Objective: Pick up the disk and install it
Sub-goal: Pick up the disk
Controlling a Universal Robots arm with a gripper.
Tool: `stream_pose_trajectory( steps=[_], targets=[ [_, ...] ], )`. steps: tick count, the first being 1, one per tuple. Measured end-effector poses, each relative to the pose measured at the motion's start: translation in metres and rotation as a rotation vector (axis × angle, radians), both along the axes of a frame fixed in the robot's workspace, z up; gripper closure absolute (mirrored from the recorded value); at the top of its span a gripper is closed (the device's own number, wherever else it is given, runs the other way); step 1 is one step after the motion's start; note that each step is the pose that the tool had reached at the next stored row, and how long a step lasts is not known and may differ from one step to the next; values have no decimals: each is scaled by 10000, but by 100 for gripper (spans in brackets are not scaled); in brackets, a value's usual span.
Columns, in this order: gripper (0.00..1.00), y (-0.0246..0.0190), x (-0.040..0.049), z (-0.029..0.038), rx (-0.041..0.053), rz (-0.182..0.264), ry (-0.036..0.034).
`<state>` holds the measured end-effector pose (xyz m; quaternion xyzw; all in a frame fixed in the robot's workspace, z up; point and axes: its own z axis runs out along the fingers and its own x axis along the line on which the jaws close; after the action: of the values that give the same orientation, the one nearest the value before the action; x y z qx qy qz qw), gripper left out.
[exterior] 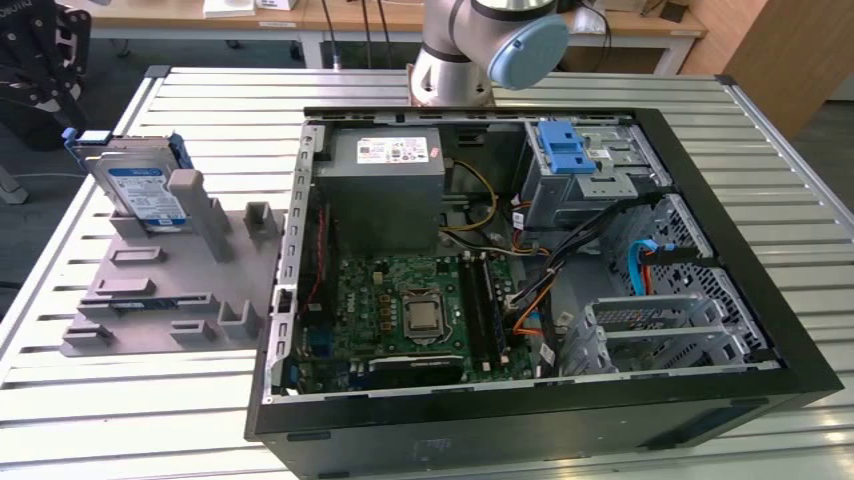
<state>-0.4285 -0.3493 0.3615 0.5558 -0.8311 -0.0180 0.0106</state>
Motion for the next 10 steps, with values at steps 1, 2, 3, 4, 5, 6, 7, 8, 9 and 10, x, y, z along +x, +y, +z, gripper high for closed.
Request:
stream_pose_trajectory(
  steps=[1, 2, 3, 4, 5, 6, 7, 8, 9, 10],
  targets=[
    [89, 0, 0, 0, 0, 45, 0],
    [89, 0, 0, 0, 0, 90, 0],
    [89, 0, 0, 0, 0, 137, 0],
    [89, 0, 0, 0, 0, 182, -1],
    [89, 0, 0, 0, 0, 227, 0],
    [89, 0, 0, 0, 0, 273, -1],
    [89, 0, 0, 0, 0, 318, 0],
    [89, 0, 0, 0, 0, 364, -1],
    [89, 0, 0, 0, 0, 409, -1],
    [89, 0, 0, 0, 0, 455, -1]
  ],
)
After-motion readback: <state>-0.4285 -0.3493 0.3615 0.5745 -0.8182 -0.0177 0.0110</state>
